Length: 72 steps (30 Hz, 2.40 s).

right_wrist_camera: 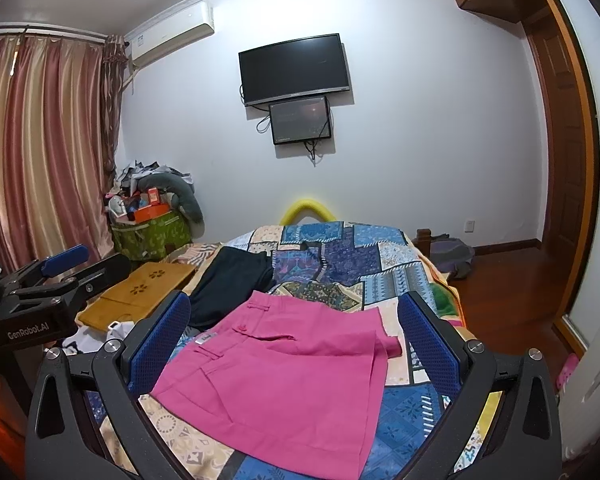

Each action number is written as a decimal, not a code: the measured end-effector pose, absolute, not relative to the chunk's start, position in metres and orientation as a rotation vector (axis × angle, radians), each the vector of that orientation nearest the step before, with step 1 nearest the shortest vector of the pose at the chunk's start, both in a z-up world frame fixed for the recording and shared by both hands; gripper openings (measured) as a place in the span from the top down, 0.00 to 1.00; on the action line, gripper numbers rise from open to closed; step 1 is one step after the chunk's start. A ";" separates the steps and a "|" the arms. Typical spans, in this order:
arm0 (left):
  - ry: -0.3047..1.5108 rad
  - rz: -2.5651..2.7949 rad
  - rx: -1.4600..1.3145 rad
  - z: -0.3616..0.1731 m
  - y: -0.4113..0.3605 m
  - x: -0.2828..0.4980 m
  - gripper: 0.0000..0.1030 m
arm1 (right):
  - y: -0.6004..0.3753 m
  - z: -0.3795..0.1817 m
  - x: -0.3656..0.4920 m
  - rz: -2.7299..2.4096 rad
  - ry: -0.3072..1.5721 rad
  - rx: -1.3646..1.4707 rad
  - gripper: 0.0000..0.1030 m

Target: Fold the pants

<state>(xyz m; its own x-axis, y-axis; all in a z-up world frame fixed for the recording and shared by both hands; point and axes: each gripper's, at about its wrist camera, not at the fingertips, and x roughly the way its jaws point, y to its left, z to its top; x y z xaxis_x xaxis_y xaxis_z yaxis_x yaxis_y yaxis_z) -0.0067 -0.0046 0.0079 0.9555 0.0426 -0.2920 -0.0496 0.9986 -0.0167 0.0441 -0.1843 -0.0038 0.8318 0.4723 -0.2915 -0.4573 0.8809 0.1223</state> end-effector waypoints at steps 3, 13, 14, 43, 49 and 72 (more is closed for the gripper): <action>0.295 0.049 -0.018 0.008 -0.007 -0.008 0.00 | -0.185 -0.003 0.044 0.494 0.323 0.048 0.00; 0.291 0.046 -0.018 0.009 -0.009 -0.007 0.00 | -0.185 -0.002 0.040 0.493 0.319 0.051 0.00; 0.292 0.046 -0.016 0.009 -0.009 -0.007 0.00 | -0.185 -0.002 0.040 0.494 0.320 0.052 0.00; 0.288 0.049 -0.013 0.007 -0.008 -0.006 0.00 | -0.186 -0.003 0.043 0.485 0.318 0.050 0.00; 0.288 0.047 -0.012 0.007 -0.009 -0.004 0.00 | -0.185 -0.003 0.042 0.485 0.316 0.050 0.00; 0.508 0.072 -0.047 -0.037 0.022 0.105 0.00 | -0.182 -0.036 0.116 0.427 0.418 0.014 0.00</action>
